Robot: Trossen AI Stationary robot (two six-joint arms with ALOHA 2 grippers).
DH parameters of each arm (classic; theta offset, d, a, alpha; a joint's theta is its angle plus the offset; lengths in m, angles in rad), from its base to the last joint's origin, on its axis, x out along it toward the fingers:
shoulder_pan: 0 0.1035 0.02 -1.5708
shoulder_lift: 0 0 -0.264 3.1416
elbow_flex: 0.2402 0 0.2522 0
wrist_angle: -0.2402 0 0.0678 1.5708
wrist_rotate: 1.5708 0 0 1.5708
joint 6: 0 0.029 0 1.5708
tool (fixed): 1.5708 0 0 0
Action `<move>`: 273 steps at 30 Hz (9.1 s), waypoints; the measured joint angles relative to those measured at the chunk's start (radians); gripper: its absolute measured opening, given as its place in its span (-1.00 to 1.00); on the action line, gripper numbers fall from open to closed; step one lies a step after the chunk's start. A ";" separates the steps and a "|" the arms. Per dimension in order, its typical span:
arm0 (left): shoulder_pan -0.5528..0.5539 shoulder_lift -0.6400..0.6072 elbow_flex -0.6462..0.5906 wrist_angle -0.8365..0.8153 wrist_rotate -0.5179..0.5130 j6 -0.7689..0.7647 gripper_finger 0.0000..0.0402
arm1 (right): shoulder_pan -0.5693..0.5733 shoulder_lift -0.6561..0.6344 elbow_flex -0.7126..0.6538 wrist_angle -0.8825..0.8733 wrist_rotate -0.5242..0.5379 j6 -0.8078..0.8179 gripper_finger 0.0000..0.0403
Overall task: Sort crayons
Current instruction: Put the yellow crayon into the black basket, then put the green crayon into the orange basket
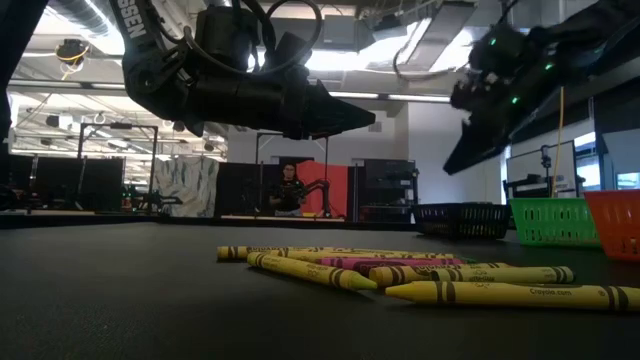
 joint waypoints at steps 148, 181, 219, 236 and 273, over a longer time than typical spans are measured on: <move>-0.248 0.139 0.075 0.094 -0.155 -0.216 -0.43 | 0.838 0.214 -0.112 0.833 0.508 -0.101 -0.90; -0.247 0.139 0.075 -0.075 -0.209 -0.269 -0.43 | 0.010 0.093 -0.113 0.117 0.003 0.148 -0.22; -0.266 0.138 0.151 -0.498 0.035 -0.288 -0.43 | 0.860 0.488 -0.068 0.759 0.064 0.151 -0.22; -0.266 0.138 0.151 -0.532 0.000 -0.289 -0.43 | 0.860 0.712 0.050 0.750 0.085 0.154 -0.22; -0.264 0.138 0.151 -0.523 -0.015 -0.288 -0.43 | 0.859 0.715 0.050 0.749 0.153 0.170 -0.22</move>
